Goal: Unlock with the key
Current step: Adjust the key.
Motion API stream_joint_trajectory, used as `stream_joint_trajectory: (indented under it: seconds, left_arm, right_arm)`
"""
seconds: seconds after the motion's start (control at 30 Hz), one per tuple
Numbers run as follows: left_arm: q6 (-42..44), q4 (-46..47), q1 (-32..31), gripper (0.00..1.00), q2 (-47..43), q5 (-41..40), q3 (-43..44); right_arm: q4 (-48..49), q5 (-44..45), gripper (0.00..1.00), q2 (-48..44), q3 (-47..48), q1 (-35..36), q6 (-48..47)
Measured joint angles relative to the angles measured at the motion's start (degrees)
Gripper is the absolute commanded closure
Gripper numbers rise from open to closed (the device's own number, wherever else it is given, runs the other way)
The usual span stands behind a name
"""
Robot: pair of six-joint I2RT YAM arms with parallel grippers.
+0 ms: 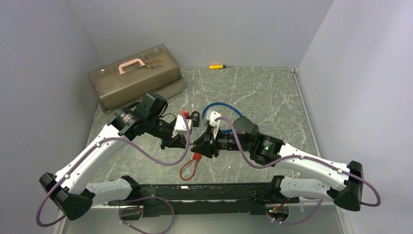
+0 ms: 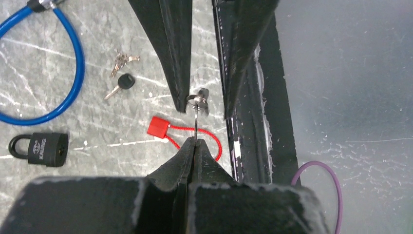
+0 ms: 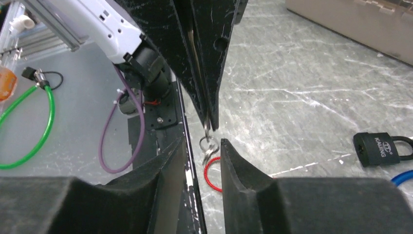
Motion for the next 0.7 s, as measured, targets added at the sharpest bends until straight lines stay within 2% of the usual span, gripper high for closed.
stream_joint_trajectory:
  seconds: [0.4, 0.57, 0.7]
  left_arm:
    - [0.72, -3.74, -3.61, 1.0, -1.22, -10.21, 0.55]
    - [0.72, -5.29, -3.8, 1.0, -1.38, -12.5, 1.53]
    - [0.74, -6.8, -4.13, 1.0, -1.05, -13.64, 3.65]
  right_arm:
    - [-9.49, 0.52, 0.5, 0.04, 6.8, 0.0, -3.78]
    - [-8.66, 0.5, 0.52, -0.15, 6.99, -0.02, -4.0]
    - [-6.19, 0.17, 0.58, -0.48, 5.57, -0.15, -3.32]
